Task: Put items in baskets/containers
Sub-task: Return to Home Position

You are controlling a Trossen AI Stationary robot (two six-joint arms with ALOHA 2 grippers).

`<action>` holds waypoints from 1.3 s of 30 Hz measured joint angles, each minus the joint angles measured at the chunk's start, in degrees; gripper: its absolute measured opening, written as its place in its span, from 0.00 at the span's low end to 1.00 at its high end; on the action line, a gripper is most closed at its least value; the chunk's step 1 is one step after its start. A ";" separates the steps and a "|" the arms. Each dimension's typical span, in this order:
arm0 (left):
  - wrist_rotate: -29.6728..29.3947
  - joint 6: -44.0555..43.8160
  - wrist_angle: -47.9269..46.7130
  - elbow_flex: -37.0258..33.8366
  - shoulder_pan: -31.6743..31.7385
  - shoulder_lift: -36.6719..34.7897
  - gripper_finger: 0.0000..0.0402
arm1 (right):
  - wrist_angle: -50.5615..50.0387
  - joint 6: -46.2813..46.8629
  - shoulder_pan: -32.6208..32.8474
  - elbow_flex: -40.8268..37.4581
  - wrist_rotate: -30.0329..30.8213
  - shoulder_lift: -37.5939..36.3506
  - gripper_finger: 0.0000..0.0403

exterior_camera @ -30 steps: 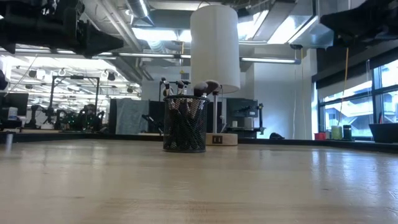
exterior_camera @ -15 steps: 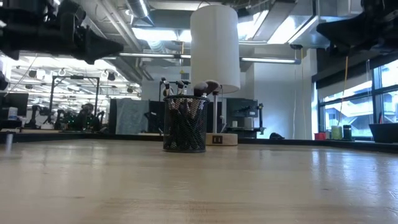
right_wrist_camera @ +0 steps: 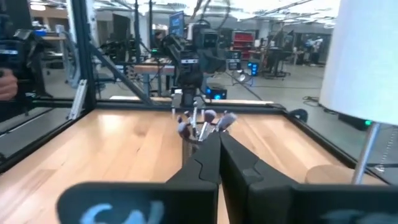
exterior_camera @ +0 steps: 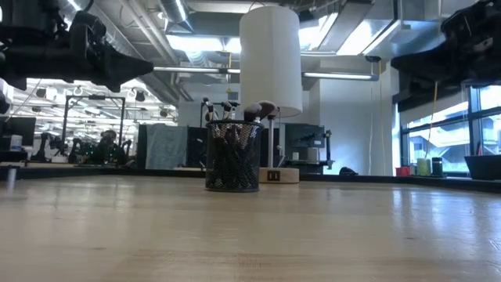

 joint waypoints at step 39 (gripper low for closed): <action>-15.35 -2.26 -18.48 0.00 -11.64 -14.21 0.01 | 3.04 -1.22 -2.03 0.11 4.34 0.78 0.02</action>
